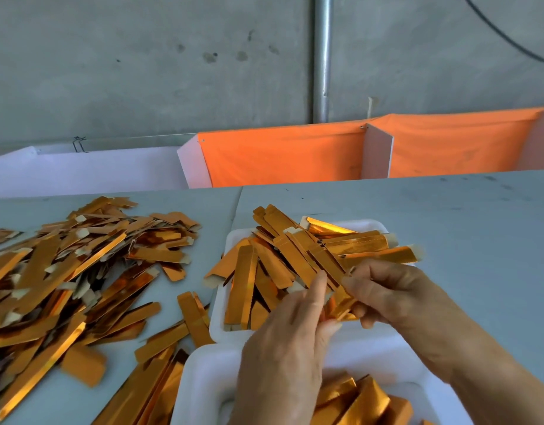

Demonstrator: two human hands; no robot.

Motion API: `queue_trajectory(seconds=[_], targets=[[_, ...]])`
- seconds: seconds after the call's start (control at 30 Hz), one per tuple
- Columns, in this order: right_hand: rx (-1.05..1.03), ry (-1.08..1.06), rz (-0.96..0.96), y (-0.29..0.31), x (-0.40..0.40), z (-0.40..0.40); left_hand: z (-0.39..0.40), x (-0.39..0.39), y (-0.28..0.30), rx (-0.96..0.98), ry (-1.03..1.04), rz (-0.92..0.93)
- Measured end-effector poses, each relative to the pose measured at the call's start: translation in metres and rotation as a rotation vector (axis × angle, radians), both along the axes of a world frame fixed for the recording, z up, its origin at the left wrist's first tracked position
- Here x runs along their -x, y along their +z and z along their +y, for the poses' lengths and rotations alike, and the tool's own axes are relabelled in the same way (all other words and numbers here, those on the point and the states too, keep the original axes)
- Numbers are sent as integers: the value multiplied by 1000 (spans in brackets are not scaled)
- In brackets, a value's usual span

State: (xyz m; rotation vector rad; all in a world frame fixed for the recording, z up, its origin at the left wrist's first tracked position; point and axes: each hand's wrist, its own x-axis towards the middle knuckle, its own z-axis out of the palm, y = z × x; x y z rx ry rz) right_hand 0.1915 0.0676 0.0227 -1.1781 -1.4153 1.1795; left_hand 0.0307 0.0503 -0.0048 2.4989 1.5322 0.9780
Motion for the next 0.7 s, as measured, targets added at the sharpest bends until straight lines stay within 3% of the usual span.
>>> queue_trajectory(seconds=[0.17,0.33,0.5,0.7], targets=[[57,-101,167,-2,7,-1,2,-10,-11,-209,26,91],[170,34,308,4,8,-4,6,-4,-11,-237,132,69],[130,-26,141,11,-5,-6,5,-1,-5,-172,76,99],[187,8,204,12,-2,-7,1,-3,-2,-121,18,33]])
